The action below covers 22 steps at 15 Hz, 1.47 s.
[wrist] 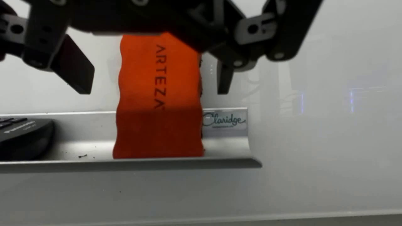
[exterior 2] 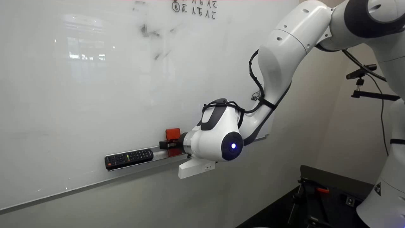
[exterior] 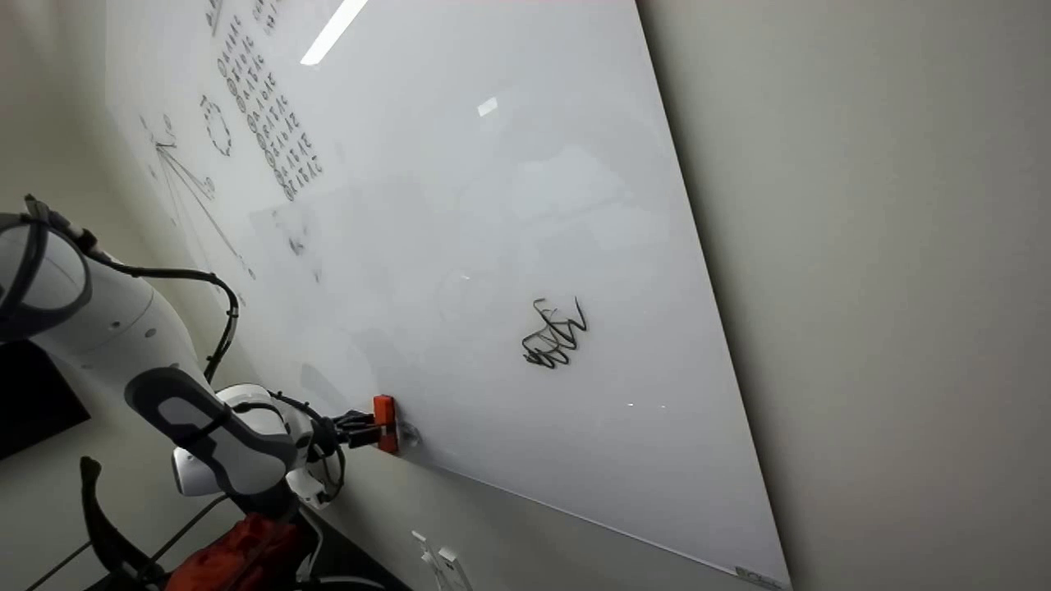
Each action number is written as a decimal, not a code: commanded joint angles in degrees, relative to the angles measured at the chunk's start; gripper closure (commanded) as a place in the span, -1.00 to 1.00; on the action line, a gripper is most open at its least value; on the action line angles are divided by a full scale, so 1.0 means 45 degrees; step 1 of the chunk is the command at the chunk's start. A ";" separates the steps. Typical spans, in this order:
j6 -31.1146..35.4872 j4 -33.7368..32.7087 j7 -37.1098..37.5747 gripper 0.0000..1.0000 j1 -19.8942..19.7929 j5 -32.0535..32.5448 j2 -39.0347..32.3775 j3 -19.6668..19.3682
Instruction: Use the orange eraser to wipe the bottom right corner of the whiteboard
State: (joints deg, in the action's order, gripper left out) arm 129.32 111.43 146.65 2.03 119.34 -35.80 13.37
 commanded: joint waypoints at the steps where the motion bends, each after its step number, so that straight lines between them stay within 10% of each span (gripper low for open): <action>1: -0.0062 -0.0529 0.0111 -1.00 0.0183 -0.0583 -0.0332 -0.0149; 22: -0.0235 0.0077 -0.0047 -1.00 0.0573 -0.0454 -0.0090 -0.0256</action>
State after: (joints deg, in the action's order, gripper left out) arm 129.32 110.16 146.50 3.64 117.12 -37.68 13.21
